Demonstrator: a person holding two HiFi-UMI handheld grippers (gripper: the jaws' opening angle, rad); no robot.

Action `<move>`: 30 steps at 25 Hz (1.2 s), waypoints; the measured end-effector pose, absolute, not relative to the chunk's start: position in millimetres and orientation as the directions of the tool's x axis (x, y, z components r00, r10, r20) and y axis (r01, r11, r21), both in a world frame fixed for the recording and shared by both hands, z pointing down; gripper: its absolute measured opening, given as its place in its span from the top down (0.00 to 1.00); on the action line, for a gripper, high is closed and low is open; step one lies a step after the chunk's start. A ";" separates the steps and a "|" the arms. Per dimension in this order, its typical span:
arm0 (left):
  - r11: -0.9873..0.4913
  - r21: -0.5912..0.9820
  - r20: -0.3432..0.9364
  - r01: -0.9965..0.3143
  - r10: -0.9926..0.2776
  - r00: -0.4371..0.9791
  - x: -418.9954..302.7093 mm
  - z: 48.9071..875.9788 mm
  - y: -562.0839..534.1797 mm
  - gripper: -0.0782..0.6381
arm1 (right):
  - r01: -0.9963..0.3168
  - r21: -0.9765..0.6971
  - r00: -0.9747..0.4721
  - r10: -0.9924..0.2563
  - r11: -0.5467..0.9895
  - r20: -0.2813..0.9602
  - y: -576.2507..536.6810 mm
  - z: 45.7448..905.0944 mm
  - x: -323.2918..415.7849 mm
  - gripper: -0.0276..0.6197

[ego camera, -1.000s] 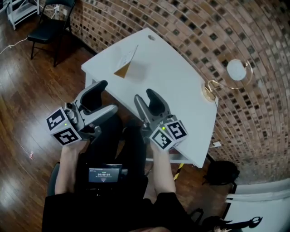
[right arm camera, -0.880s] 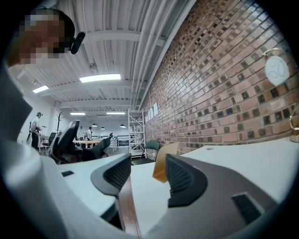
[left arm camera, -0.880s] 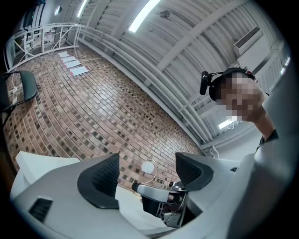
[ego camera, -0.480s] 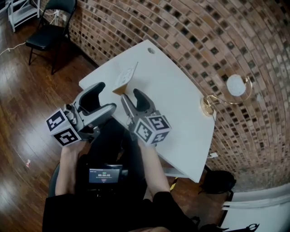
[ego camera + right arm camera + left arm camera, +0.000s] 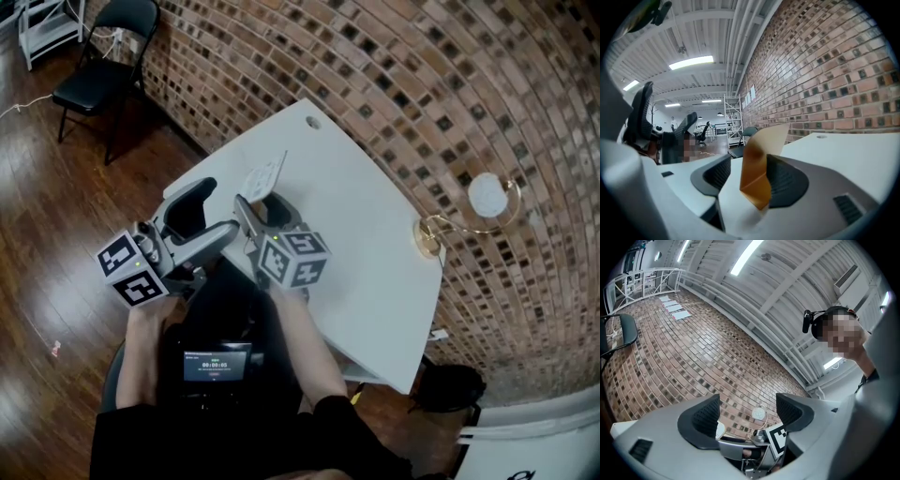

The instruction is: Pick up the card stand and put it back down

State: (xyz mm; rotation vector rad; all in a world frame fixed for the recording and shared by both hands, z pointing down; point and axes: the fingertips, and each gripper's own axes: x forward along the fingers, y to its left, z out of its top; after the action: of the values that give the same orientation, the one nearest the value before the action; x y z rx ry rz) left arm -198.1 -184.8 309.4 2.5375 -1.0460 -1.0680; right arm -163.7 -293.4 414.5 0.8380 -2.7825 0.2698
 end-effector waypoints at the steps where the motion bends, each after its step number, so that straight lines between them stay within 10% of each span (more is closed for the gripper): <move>1: -0.732 0.421 -0.552 -0.535 -0.675 0.489 -199.3 308.8 -185.5 0.37 | -0.566 -0.116 -0.809 -0.522 0.816 0.271 -296.6 416.3 -165.4 0.55; 20: -0.751 0.426 -0.534 -0.504 -0.659 0.530 -186.1 315.5 -197.5 0.37 | -0.578 -0.194 -0.791 -0.486 0.793 0.371 -329.9 421.0 -100.1 0.61; 30: -0.766 0.402 -0.504 -0.501 -0.642 0.577 -170.5 314.3 -198.8 0.37 | -0.505 -0.208 -0.829 -0.404 0.838 0.385 -332.3 429.5 -113.2 0.85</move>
State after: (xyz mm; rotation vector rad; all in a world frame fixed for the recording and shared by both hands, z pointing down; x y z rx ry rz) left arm -170.5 -198.8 314.3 2.5928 -0.9542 -0.9592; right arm -113.2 -332.3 429.5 0.6857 -2.6898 0.4338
